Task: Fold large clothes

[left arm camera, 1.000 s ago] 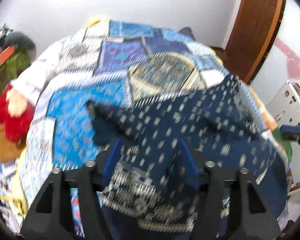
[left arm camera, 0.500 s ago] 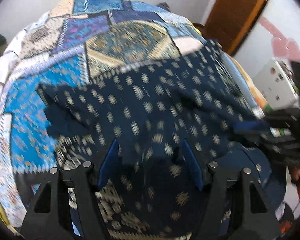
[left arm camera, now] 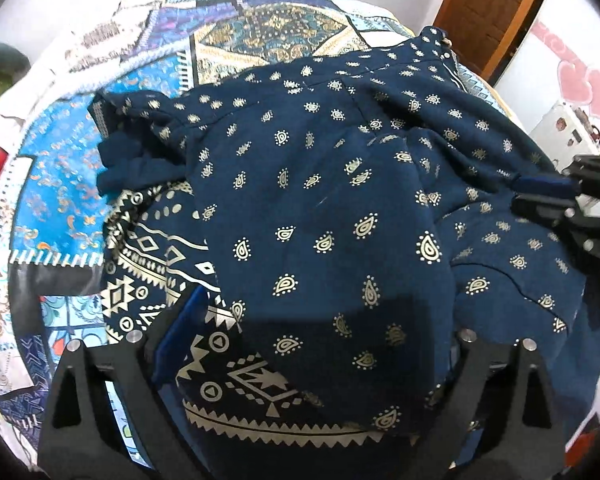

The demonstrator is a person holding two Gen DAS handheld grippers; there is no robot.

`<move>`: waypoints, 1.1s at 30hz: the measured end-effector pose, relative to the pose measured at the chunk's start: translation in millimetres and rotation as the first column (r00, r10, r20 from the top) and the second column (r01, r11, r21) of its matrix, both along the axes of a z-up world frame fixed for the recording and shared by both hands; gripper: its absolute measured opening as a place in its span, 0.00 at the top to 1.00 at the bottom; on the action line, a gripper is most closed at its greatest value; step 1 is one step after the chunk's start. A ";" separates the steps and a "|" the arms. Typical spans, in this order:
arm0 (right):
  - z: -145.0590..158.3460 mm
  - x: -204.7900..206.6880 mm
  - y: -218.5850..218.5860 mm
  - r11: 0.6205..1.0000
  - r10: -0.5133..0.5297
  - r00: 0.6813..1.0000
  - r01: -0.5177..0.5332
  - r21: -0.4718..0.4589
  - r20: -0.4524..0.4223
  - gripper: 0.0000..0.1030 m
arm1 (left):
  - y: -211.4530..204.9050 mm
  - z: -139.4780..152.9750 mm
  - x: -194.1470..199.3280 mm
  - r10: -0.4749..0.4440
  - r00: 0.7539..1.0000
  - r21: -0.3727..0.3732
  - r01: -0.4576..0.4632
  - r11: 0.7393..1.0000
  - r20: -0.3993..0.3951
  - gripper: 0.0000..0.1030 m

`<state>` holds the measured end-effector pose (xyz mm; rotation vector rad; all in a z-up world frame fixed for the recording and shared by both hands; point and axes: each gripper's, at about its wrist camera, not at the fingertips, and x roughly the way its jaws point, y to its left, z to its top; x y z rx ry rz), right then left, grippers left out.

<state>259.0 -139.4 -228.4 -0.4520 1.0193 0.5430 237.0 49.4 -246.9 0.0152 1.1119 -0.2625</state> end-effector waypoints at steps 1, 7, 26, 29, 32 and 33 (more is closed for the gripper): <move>1.8 -2.7 -3.2 1.000 -0.003 1.000 0.003 -0.009 0.014 0.87 | 1.7 -0.1 -0.6 0.003 1.000 -0.002 -0.003 1.000 0.000 0.07; 9.9 -6.3 -23.2 1.000 -0.006 1.000 0.006 0.024 -0.011 0.87 | 12.6 -5.1 -4.2 0.050 0.998 -0.034 -0.051 0.998 -0.028 0.02; 55.9 98.0 -91.3 0.931 -0.300 0.953 0.302 0.206 -0.043 0.87 | 128.0 58.3 65.6 0.317 0.948 -0.081 -0.314 0.946 0.022 0.02; 44.6 130.5 -93.8 0.912 -0.364 0.931 0.364 0.191 -0.033 0.87 | 149.8 22.1 102.5 0.371 0.928 -0.028 -0.373 0.928 -0.038 0.02; 16.8 170.8 -89.0 0.913 -0.378 0.924 0.382 0.142 -0.057 0.87 | 162.8 -13.8 131.0 0.419 0.904 0.026 -0.418 0.908 -0.089 0.02; 8.1 179.0 -86.6 0.915 -0.382 0.922 0.386 0.119 -0.055 0.87 | 165.0 -23.2 139.5 0.424 0.900 0.033 -0.423 0.905 -0.103 0.02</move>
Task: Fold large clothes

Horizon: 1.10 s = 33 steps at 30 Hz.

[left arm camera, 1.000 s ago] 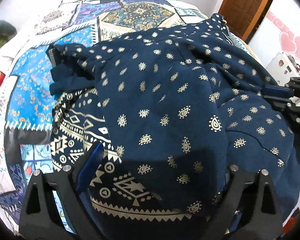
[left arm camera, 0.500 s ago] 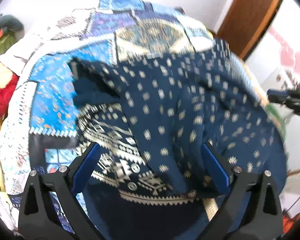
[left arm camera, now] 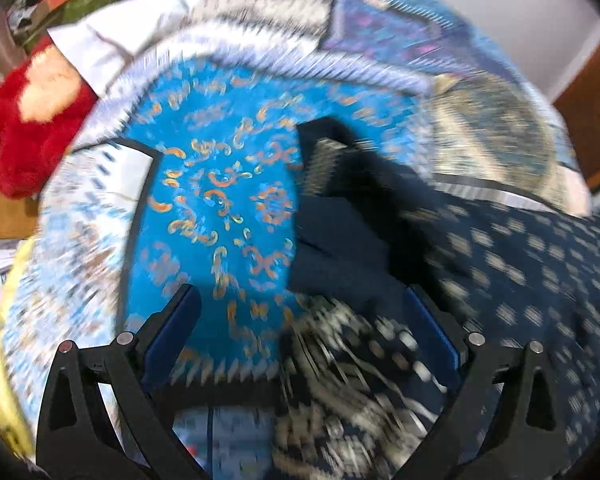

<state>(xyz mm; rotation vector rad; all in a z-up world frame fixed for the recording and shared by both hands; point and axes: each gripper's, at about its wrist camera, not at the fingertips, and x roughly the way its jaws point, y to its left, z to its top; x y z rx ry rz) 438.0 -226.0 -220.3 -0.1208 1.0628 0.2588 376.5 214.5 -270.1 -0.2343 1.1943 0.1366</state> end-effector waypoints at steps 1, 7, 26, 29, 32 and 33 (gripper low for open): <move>-11.6 11.2 3.5 0.999 -0.007 1.000 0.007 -0.050 -0.004 0.87 | 1.8 -11.2 10.9 0.001 1.000 -0.002 -0.001 1.000 -0.016 0.02; -42.5 33.3 -2.2 0.984 -0.018 0.998 0.027 -0.175 0.053 0.87 | -9.0 -32.4 48.7 -0.065 0.998 0.037 0.066 0.997 -0.010 0.02; -37.1 14.1 -40.2 0.958 -0.010 0.992 0.045 -0.282 0.123 0.37 | -25.7 -52.3 96.2 -0.147 0.989 0.099 0.146 0.984 0.003 0.00; -34.2 14.6 -59.0 0.943 -0.065 0.984 0.115 -0.312 0.168 0.16 | -25.2 -52.7 95.6 -0.143 0.990 0.095 0.141 0.985 0.014 0.00; -25.2 19.5 -84.4 0.986 -0.130 0.986 0.140 -0.087 0.103 0.16 | -25.9 -52.2 89.4 -0.139 0.990 0.094 0.135 0.986 0.036 0.00; -22.1 19.7 -87.2 0.990 -0.138 0.986 0.141 -0.025 0.093 0.16 | -25.4 -52.2 89.0 -0.139 0.989 0.089 0.134 0.987 0.050 0.00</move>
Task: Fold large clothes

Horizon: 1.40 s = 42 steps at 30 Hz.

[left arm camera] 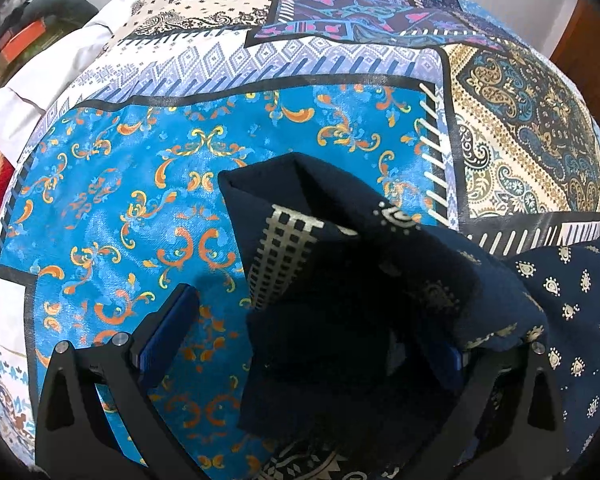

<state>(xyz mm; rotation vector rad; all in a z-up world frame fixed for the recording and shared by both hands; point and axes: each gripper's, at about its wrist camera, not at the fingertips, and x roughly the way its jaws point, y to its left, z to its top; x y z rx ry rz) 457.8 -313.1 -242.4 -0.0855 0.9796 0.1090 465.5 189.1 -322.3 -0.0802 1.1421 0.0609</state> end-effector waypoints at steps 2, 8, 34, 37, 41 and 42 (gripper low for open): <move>5.5 1.3 3.3 0.995 0.022 1.000 -0.023 0.098 0.009 0.16 | -1.0 0.4 -9.8 0.007 1.000 -0.011 -0.007 1.000 0.014 0.04; -13.3 23.1 61.6 0.992 0.099 0.995 -0.098 0.082 -0.005 0.19 | -4.3 1.8 -16.8 0.025 1.000 -0.134 -0.025 0.991 -0.004 0.46; -24.8 130.4 142.6 0.979 0.136 0.978 -0.109 -0.171 0.155 0.00 | 39.8 23.1 35.3 0.187 0.982 -0.004 -0.186 0.982 0.014 0.58; -18.5 116.9 128.6 0.973 0.116 0.980 -0.079 -0.216 0.163 0.00 | 48.9 28.8 26.4 0.208 0.978 -0.039 -0.208 0.977 -0.005 0.53; -1.6 81.2 118.7 0.953 0.156 0.973 -0.102 -0.286 0.172 0.00 | 44.9 46.0 3.4 0.177 0.984 0.003 -0.177 0.984 -0.006 0.49; 5.9 70.0 117.3 0.950 0.172 0.969 -0.115 -0.289 0.179 0.00 | 40.2 52.0 -3.1 0.168 0.986 0.029 -0.167 0.985 -0.002 0.49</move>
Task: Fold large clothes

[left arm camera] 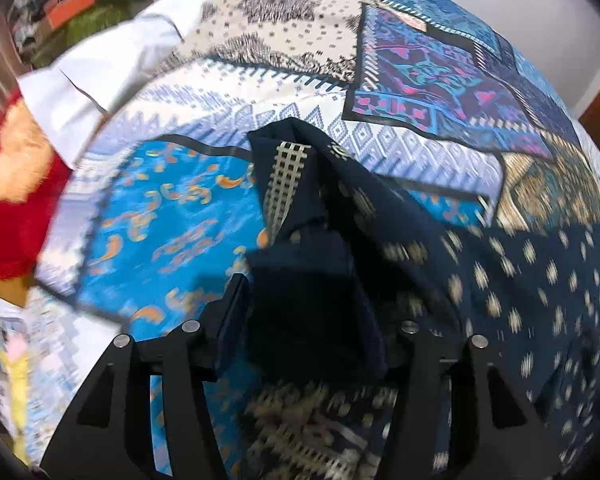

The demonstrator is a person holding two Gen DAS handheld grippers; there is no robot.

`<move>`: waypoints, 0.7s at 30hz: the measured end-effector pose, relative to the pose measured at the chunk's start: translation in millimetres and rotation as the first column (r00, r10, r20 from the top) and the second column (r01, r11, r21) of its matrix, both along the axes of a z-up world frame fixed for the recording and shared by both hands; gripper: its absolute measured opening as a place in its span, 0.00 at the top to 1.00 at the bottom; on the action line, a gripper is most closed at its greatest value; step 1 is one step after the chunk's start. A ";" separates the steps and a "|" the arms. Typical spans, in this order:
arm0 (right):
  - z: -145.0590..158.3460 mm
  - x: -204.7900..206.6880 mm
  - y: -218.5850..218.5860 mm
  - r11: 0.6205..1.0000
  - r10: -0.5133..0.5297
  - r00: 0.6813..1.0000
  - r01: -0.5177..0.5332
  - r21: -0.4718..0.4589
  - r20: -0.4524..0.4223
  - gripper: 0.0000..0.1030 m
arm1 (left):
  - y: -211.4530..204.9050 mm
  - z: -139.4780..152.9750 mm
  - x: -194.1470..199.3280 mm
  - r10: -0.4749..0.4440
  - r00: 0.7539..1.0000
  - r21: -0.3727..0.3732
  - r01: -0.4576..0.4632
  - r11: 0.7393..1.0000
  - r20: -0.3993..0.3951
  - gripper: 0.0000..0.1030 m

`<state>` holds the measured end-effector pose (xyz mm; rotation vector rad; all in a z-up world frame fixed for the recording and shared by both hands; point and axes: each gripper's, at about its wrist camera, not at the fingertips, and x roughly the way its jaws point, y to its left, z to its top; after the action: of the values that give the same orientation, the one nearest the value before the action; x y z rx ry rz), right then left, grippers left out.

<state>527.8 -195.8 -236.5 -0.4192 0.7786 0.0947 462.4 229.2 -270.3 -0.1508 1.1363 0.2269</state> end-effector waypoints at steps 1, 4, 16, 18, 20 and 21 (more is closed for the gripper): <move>9.2 -13.0 -1.1 1.000 0.014 1.000 -0.014 0.000 0.010 0.00 | -2.9 4.3 -4.8 -0.008 1.000 0.016 0.008 1.000 0.001 0.49; 37.8 -49.0 -4.2 0.999 0.038 0.999 -0.039 0.030 0.037 0.00 | -13.8 27.3 -32.3 -0.058 0.998 0.032 0.057 0.998 0.031 0.49; 147.6 -173.4 13.2 0.961 0.118 0.984 -0.146 0.234 0.131 0.00 | -63.1 142.4 -146.4 -0.191 0.946 0.103 0.169 0.980 0.263 0.28; 159.8 -191.5 15.8 0.947 0.148 0.978 -0.183 0.265 0.145 0.00 | -69.3 160.6 -173.3 -0.213 0.923 0.120 0.183 0.976 0.319 0.19; 169.4 -209.6 18.6 0.937 0.176 0.972 -0.213 0.276 0.153 0.00 | -76.1 173.4 -197.3 -0.221 0.908 0.126 0.188 0.974 0.356 0.12; 174.7 -221.9 20.6 0.933 0.189 0.969 -0.227 0.279 0.157 0.00 | -77.2 176.4 -205.7 -0.223 0.904 0.125 0.190 0.974 0.365 0.11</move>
<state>305.9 -175.2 -61.9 -0.2187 0.5793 0.3761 256.7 152.0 -93.9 0.0063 0.7488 0.0521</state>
